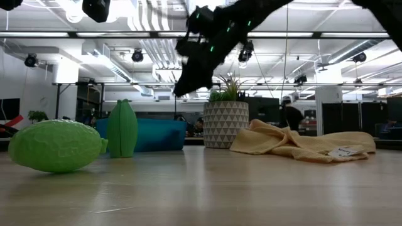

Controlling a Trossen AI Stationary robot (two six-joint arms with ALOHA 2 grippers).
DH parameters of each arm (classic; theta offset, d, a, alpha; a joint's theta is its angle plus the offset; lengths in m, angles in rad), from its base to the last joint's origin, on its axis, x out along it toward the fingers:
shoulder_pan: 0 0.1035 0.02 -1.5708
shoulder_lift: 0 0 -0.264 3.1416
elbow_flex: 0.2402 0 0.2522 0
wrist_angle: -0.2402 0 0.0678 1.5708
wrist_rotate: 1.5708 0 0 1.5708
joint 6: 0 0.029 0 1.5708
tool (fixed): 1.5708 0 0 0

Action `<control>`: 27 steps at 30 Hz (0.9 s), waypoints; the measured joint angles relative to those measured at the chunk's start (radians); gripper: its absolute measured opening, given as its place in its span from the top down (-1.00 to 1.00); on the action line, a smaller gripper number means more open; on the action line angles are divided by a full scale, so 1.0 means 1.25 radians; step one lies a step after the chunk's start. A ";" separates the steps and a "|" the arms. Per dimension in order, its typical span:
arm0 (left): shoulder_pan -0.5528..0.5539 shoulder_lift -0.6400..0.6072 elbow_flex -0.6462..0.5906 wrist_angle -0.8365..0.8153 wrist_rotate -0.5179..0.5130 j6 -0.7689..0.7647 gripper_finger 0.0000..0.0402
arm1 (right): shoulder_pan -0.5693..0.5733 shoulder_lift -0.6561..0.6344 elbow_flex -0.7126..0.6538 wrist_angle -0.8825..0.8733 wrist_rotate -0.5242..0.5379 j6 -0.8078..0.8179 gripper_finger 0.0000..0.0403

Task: Pick and placing Produce into tupperware
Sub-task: Put the green corn into the blue bin

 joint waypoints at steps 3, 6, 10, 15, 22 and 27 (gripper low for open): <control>0.000 -0.001 0.000 0.000 0.000 0.016 -0.02 | 0.026 -0.066 0.000 -0.053 -0.004 -0.001 0.51; 0.000 -0.002 0.000 -0.001 0.000 0.017 -0.02 | 0.068 -0.132 -0.002 -0.090 -0.004 0.002 0.54; 0.000 -0.004 0.000 -0.002 0.000 0.018 -0.02 | 0.147 -0.218 -0.003 -0.127 -0.004 0.001 0.57; 0.000 -0.006 -0.001 0.000 0.000 0.035 -0.02 | 0.251 -0.309 -0.004 -0.193 0.000 0.004 0.60; 0.000 -0.006 -0.001 0.002 0.000 0.039 -0.02 | 0.373 -0.371 -0.006 -0.218 0.002 0.055 0.61; 0.000 -0.006 -0.001 0.002 0.000 0.038 -0.02 | 0.434 -0.347 -0.023 -0.217 0.044 0.097 0.51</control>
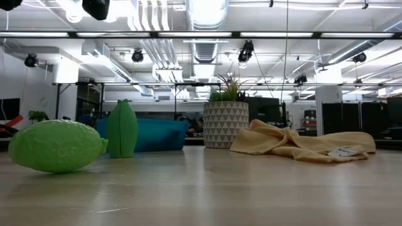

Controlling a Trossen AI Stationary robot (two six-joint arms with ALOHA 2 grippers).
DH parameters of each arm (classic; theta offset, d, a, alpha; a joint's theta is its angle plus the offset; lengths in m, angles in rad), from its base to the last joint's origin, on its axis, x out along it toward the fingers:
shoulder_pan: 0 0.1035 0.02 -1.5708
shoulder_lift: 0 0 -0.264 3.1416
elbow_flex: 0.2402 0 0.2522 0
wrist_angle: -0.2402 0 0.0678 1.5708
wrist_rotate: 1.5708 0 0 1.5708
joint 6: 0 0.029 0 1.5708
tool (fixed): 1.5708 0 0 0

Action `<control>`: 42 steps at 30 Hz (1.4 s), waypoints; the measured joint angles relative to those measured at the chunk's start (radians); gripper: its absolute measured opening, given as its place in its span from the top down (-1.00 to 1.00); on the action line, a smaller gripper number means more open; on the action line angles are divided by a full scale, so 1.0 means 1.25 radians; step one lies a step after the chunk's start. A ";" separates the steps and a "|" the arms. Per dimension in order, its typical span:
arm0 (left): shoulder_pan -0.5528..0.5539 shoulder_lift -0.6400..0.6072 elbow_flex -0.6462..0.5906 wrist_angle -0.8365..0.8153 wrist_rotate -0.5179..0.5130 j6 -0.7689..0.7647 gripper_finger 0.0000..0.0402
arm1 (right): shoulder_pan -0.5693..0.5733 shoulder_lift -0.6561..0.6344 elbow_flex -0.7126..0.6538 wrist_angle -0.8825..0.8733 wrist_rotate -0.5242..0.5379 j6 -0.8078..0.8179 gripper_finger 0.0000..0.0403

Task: Pick and placing Produce into tupperware
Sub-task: Put the green corn into the blue bin

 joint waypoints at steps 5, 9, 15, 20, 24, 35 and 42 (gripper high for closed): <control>0.000 0.001 0.000 0.000 0.000 -0.002 -0.02 | 0.025 0.076 -0.043 0.005 0.003 0.011 0.18; 0.000 0.002 0.000 0.000 0.000 -0.003 -0.02 | 0.025 0.180 -0.051 0.047 0.022 0.053 -0.17; 0.000 0.001 0.000 0.000 0.000 -0.004 -0.02 | 0.013 0.302 -0.048 0.040 0.057 0.068 -0.52; 0.000 0.002 0.000 0.000 0.000 -0.004 -0.02 | 0.011 0.308 -0.043 0.042 0.064 0.053 -0.55; 0.000 0.001 0.000 -0.001 0.000 -0.004 -0.02 | 0.012 0.254 -0.043 0.049 0.065 0.024 -0.48; 0.000 0.002 0.000 -0.012 0.000 -0.007 -0.02 | 0.084 -0.126 -0.312 0.359 0.064 -0.089 -0.22; 0.000 0.001 0.000 -0.017 0.000 -0.007 -0.02 | 0.129 -0.427 -0.635 0.581 0.272 -0.089 -0.14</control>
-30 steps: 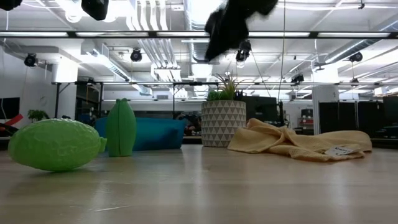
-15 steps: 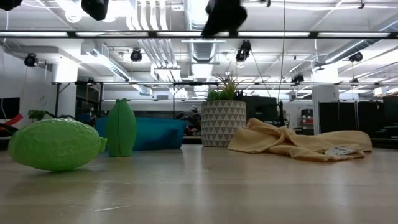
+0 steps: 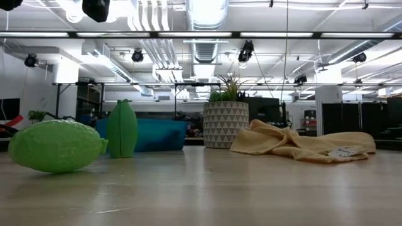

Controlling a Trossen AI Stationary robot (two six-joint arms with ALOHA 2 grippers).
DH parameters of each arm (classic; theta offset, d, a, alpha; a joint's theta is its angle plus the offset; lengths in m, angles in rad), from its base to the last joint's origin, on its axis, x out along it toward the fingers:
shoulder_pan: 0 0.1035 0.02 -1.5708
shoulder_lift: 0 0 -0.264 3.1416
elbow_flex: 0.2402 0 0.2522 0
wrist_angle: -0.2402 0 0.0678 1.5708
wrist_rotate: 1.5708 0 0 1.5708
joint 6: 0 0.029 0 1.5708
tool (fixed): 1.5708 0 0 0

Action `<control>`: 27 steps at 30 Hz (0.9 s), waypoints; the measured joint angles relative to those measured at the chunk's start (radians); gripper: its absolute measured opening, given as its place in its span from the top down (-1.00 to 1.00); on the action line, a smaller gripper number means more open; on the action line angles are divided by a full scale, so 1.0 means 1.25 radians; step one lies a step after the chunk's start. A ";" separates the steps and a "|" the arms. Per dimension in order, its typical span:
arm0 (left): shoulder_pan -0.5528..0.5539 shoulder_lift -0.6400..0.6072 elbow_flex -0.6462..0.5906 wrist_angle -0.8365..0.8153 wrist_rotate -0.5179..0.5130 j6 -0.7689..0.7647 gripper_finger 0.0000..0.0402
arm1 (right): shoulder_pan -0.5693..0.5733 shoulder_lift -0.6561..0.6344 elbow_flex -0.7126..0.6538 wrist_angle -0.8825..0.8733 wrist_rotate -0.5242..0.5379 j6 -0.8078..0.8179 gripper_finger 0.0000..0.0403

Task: Pick and placing Produce into tupperware
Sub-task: Put the green corn into the blue bin

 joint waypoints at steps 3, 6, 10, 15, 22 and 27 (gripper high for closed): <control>0.000 0.001 0.000 0.001 0.000 0.000 -0.02 | 0.012 -0.102 -0.136 0.094 0.050 0.013 -0.14; 0.000 0.001 0.000 0.000 0.000 0.000 -0.02 | 0.018 -0.192 -0.243 0.177 0.044 0.030 -0.14; 0.000 0.003 0.000 0.000 0.000 0.000 -0.02 | 0.012 -0.273 -0.336 0.219 0.037 0.034 -0.14; 0.000 0.005 0.000 0.001 -0.004 0.006 -0.02 | -0.049 -0.345 -0.383 0.226 0.008 0.012 -0.14; 0.000 0.005 0.000 0.001 -0.008 0.007 -0.02 | -0.189 -0.446 -0.389 0.144 -0.067 -0.023 -0.14; 0.000 0.005 0.000 0.001 -0.022 0.043 -0.02 | -0.254 -0.476 -0.392 0.033 -0.097 0.021 -0.14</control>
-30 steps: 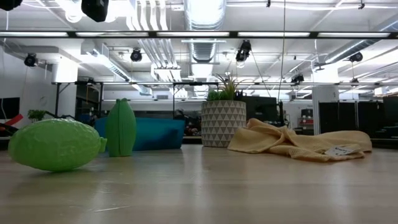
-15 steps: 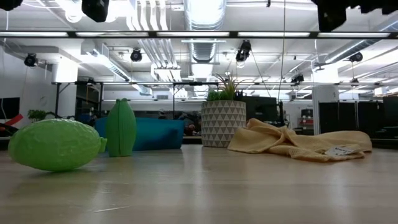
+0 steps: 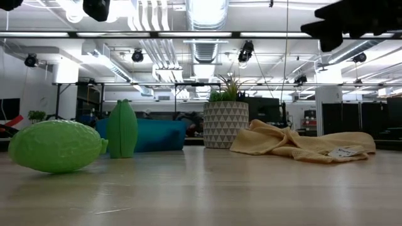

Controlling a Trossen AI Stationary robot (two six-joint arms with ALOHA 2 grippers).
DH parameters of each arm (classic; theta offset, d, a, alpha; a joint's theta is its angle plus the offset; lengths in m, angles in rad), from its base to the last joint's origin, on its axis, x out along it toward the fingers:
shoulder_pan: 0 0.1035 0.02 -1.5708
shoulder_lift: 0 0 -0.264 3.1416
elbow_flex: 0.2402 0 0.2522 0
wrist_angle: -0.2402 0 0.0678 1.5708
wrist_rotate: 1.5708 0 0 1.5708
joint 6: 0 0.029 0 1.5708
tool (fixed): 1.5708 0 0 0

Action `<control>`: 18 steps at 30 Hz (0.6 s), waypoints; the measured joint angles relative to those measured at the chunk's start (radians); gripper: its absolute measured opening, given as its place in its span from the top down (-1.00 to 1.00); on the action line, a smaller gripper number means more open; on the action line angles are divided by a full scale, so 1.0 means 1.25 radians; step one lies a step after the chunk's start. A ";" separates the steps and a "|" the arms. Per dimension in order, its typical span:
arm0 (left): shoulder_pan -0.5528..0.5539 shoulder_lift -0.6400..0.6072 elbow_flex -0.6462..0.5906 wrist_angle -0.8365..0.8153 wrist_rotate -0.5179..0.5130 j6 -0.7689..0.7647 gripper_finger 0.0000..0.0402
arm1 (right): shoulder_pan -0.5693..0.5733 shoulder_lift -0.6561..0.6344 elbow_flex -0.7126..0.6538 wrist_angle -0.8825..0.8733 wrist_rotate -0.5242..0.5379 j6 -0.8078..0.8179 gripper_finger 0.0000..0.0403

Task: Pick and placing Produce into tupperware
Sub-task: Put the green corn into the blue bin

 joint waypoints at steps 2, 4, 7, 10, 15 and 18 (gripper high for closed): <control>0.000 0.000 0.000 0.000 -0.004 0.004 -0.02 | -0.008 -0.003 -0.015 0.001 -0.015 -0.004 -0.14; 0.000 0.000 0.000 0.000 -0.007 0.005 -0.02 | -0.008 -0.003 -0.032 0.007 -0.012 -0.022 -0.12; 0.000 0.002 0.000 0.000 -0.009 0.004 -0.02 | -0.014 -0.003 -0.068 0.061 -0.015 -0.046 -0.07; 0.000 0.002 0.000 0.000 -0.009 0.004 -0.02 | -0.031 -0.005 -0.106 0.138 -0.022 -0.062 0.00; 0.000 0.002 0.000 -0.001 -0.009 -0.001 -0.02 | -0.085 -0.034 -0.132 0.140 -0.036 -0.069 0.10; 0.000 0.002 0.000 -0.007 -0.009 -0.002 -0.02 | -0.123 -0.064 -0.138 0.139 -0.074 -0.069 0.12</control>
